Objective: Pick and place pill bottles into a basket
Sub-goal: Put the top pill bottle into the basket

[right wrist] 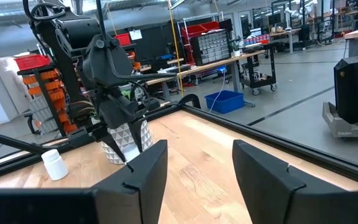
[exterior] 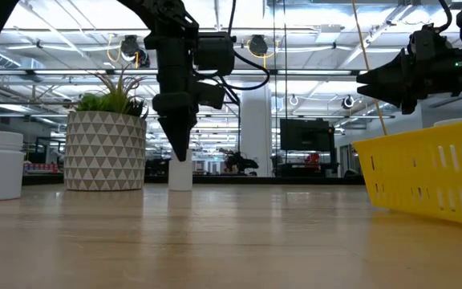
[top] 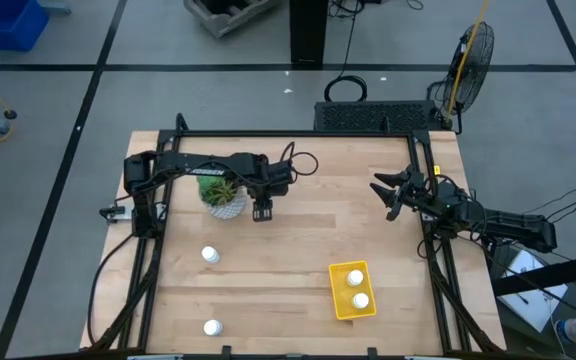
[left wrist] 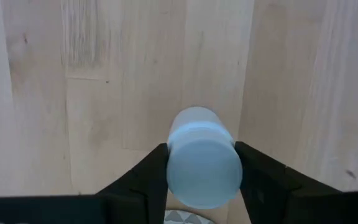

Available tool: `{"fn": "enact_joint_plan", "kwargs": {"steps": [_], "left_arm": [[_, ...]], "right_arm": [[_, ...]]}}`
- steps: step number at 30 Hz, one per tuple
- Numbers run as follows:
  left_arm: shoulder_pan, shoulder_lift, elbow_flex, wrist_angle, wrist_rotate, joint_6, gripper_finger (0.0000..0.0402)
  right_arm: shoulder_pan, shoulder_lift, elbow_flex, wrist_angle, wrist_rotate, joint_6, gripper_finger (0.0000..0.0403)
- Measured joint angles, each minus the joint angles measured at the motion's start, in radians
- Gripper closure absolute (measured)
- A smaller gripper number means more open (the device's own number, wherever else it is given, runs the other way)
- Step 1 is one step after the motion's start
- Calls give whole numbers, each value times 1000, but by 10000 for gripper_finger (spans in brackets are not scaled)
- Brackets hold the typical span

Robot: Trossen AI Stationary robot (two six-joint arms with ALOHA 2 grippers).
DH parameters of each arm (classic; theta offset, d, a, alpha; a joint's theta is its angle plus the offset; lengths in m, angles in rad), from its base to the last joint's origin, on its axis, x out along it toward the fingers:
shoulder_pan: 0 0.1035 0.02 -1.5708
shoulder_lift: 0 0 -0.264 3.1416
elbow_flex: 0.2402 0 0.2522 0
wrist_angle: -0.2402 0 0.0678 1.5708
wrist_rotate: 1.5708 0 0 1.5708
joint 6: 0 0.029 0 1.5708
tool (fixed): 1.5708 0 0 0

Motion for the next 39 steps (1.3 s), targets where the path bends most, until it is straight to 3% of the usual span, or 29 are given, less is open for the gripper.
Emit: {"fn": "enact_joint_plan", "kwargs": {"steps": [16, 22, 27, 34, 39], "left_arm": [[-103, -13, 30, 23, 29, 7, 239], [-196, -15, 132, 24, 64, 15, 239], [-291, -15, 245, 26, 156, 60, 239], [-398, -15, 383, 29, 148, 68, 239], [-411, -16, 399, 50, 112, 53, 239]], "right_arm": [[0, 0, 0, 0, 0, 0, 231], [0, 0, 0, 0, 0, 0, 227], [0, 0, 0, 0, 0, 0, 230], [0, 0, 0, 0, 0, 0, 227], [0, 0, 0, 0, 0, 0, 226]]}}
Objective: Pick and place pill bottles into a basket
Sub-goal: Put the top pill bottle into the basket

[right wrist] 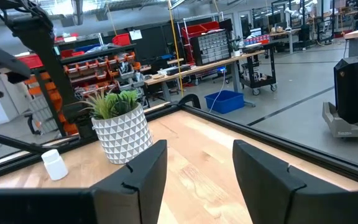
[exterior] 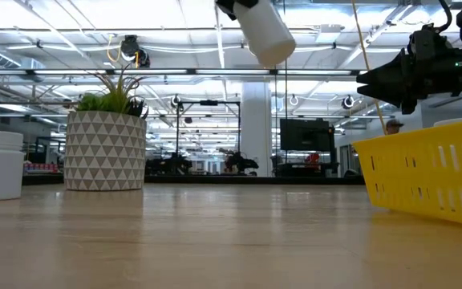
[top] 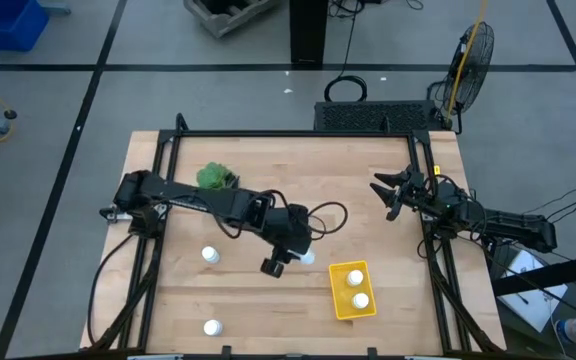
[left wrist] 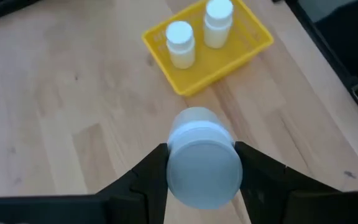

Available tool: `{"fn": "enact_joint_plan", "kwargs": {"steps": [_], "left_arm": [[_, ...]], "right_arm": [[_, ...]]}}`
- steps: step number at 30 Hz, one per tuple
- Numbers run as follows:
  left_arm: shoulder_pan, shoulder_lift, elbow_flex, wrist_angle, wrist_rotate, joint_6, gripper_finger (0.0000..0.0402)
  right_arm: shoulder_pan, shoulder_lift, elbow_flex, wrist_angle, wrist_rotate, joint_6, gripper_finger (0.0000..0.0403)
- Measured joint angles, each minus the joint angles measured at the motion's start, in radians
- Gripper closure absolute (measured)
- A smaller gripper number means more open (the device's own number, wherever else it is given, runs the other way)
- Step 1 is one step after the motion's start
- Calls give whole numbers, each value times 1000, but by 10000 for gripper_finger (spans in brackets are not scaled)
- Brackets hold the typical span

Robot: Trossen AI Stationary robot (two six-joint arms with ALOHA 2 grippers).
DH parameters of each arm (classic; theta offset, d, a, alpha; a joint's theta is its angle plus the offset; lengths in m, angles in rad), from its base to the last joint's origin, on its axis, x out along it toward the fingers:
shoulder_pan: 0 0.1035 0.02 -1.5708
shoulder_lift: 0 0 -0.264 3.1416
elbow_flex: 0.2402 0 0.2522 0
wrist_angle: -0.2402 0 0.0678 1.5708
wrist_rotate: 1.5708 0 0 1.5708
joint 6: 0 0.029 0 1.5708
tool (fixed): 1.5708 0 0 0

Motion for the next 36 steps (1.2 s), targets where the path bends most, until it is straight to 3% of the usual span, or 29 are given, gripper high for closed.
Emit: {"fn": "enact_joint_plan", "kwargs": {"steps": [10, 17, 25, 36], "left_arm": [[21, 80, 4, 85, 67, 37, 239], [24, 204, 148, 31, 154, 92, 239], [12, 311, 322, -54, 171, 163, 239], [23, 378, 355, -29, 183, 192, 239]], "right_arm": [[0, 2, 0, 4, 0, 0, 227], [0, 14, 0, 6, 0, 0, 228], [0, 17, 0, 8, 0, 0, 225], [0, 21, 0, 2, 0, 0, 228]]}}
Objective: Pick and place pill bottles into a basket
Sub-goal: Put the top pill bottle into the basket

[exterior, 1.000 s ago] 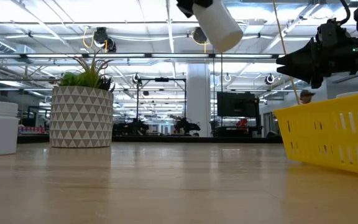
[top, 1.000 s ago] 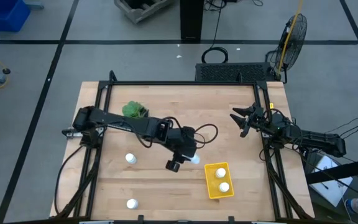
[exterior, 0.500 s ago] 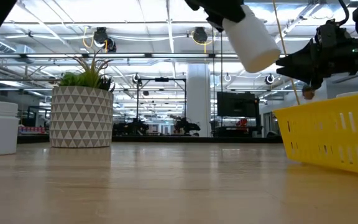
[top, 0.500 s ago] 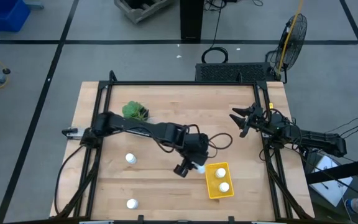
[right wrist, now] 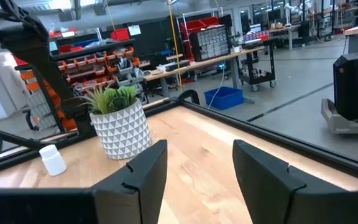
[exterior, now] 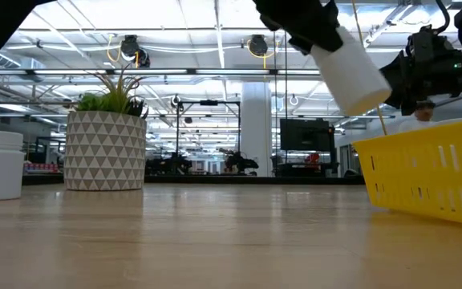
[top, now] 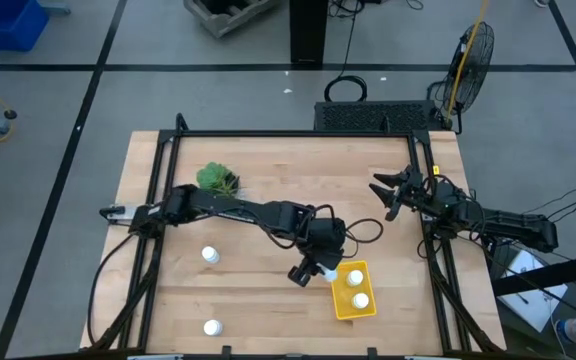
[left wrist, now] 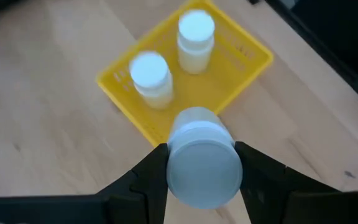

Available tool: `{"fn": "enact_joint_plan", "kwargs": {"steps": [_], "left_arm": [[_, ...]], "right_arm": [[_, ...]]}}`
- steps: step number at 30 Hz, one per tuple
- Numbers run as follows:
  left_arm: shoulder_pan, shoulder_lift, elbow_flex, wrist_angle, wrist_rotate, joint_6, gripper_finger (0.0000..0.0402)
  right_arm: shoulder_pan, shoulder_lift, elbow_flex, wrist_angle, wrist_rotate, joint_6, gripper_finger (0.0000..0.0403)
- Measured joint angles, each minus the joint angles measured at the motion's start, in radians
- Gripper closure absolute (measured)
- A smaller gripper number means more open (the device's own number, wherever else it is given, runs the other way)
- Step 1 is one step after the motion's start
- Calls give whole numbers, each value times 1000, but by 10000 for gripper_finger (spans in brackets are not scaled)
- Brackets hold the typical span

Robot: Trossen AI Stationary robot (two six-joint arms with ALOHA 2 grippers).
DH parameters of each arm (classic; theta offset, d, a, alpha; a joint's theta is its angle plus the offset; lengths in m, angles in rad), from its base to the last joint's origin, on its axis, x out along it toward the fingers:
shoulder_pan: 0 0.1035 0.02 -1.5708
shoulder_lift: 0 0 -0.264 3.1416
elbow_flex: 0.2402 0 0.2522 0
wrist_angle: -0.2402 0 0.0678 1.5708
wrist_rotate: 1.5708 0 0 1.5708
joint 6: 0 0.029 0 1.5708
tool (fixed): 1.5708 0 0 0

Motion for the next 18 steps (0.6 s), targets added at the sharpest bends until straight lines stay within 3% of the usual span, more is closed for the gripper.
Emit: {"fn": "enact_joint_plan", "kwargs": {"steps": [8, 18], "left_arm": [[4, -2, 0, 111, 52, 29, 239], [5, 43, -2, 136, 80, 36, 239]], "right_arm": [[0, 0, 0, -1, 0, 0, 227], [0, 0, 0, -2, 0, 0, 225]]}}
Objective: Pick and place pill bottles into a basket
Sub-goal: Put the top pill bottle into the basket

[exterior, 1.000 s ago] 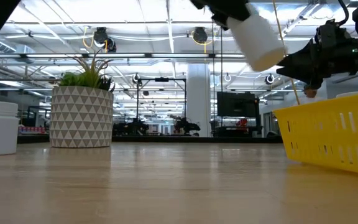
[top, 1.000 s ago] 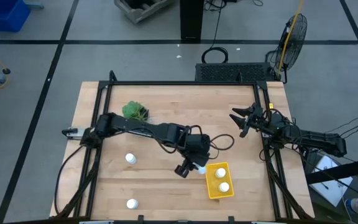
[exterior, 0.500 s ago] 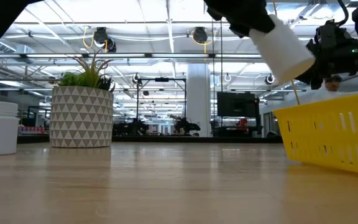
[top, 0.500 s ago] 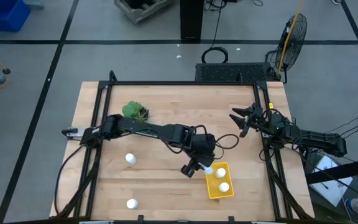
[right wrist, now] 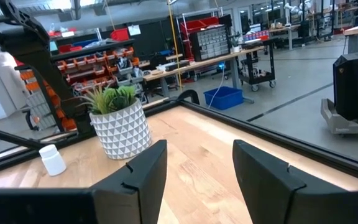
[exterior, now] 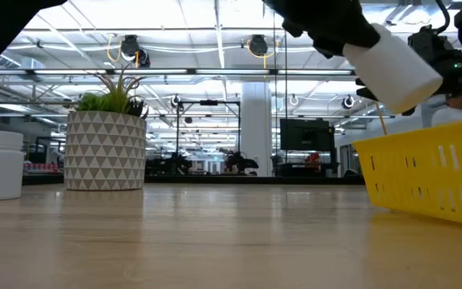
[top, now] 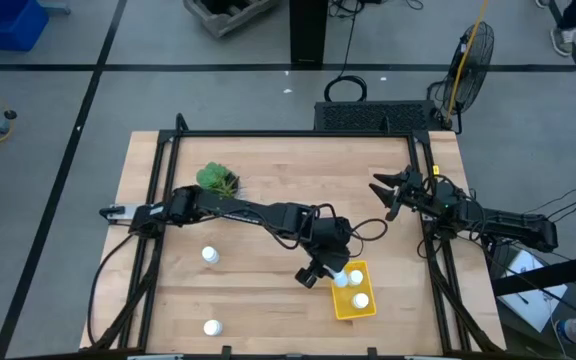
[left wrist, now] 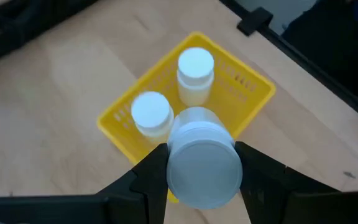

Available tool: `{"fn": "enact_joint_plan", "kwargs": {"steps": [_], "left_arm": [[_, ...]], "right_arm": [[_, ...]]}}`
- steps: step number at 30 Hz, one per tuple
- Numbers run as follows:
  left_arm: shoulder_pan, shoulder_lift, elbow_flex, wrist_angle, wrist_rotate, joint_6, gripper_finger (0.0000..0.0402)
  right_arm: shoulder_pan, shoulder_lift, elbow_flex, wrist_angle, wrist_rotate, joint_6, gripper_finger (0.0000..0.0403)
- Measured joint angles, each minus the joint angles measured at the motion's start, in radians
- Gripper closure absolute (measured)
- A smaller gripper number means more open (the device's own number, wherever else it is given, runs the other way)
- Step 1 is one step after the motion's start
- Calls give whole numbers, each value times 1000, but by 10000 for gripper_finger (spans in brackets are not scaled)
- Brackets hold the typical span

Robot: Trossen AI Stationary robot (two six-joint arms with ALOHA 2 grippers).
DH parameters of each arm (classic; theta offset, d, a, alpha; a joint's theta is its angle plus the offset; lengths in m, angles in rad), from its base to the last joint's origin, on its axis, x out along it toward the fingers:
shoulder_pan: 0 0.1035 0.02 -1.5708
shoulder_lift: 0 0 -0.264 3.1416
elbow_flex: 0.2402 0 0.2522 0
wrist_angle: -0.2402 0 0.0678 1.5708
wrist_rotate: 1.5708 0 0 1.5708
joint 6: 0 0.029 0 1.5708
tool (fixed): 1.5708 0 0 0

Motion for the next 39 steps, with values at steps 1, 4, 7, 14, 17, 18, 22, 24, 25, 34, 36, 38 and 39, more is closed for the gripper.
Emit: {"fn": "enact_joint_plan", "kwargs": {"steps": [1, 4, 7, 14, 17, 18, 22, 24, 25, 34, 36, 38, 39], "left_arm": [[1, 6, 1, 11, 1, 5, 239], [8, 11, 0, 2, 1, 4, 239], [23, 13, 0, 2, -5, -4, 239], [45, 31, 1, -13, -10, -15, 239], [46, 39, 0, -42, -7, -30, 239], [47, 46, 0, -41, -7, -30, 239], [43, 55, 0, -68, -2, -32, 239], [42, 54, 0, -70, -3, -32, 239], [42, 54, 0, -76, -7, -35, 239], [41, 53, 0, -155, -40, -57, 239], [40, 53, 0, -160, -47, -60, 239], [40, 53, 0, -172, -53, -63, 239], [40, 53, 0, -181, -57, -63, 239]], "right_arm": [[0, 0, 0, 0, 0, 0, 225], [0, 0, 0, 2, 0, 0, 227], [0, 0, 0, 1, 0, 0, 229], [0, 0, 0, 0, 0, 0, 225], [0, 0, 0, 0, 0, 0, 226], [0, 0, 0, 0, 0, 0, 228], [0, 0, 0, 0, 0, 0, 230], [0, 0, 0, 0, 0, 0, 230], [0, 0, 0, 0, 0, 0, 230], [0, 0, 0, 0, 0, 0, 226], [0, 0, 0, 0, 0, 0, 227], [0, 0, 0, 0, 0, 0, 229], [0, 0, 0, 0, 0, 0, 229]]}}
